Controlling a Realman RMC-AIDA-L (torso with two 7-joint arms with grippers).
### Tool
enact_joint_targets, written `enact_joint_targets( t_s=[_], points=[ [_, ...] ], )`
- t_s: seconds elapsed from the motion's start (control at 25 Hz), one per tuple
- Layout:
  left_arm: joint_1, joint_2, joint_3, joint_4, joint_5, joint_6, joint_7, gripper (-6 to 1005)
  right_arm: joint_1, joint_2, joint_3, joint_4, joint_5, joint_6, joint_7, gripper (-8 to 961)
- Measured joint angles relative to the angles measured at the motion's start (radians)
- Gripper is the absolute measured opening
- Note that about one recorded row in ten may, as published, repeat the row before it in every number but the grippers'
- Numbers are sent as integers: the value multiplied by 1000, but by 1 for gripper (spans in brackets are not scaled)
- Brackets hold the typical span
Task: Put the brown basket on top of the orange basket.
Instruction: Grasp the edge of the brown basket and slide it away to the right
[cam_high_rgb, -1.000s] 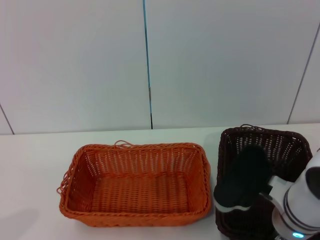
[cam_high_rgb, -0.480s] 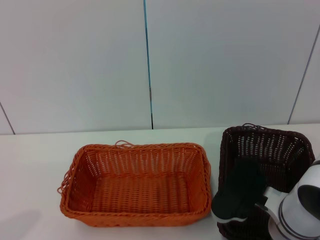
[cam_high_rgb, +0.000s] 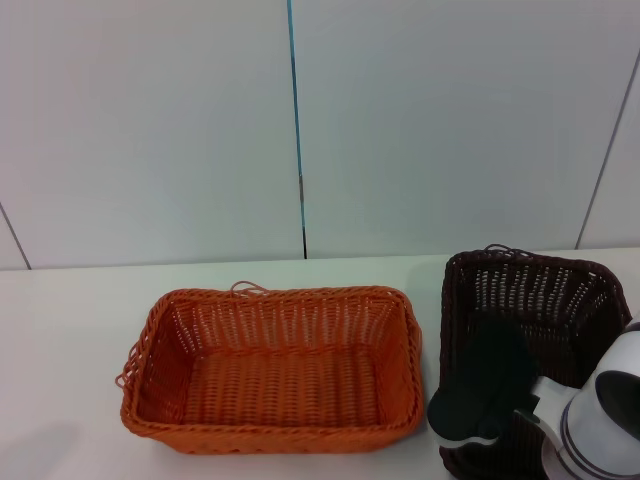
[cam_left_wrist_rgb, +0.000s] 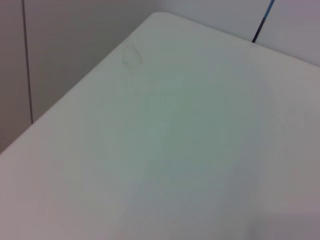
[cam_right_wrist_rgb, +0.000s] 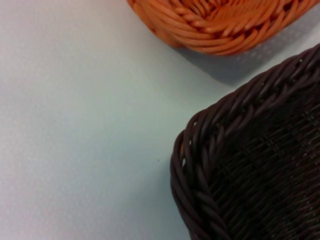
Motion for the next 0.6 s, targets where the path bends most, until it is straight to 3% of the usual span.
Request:
enact_joint_targets(
  t_s=[0.4,0.6],
  points=[
    [1,0,-3,8,-21,10,-1,715,11,-3,2,-11,-1,6,-12,435],
    [1,0,-5,8,-21,10,-3,713,13,-4,6,-13,-2,3,-13,291]
  ],
)
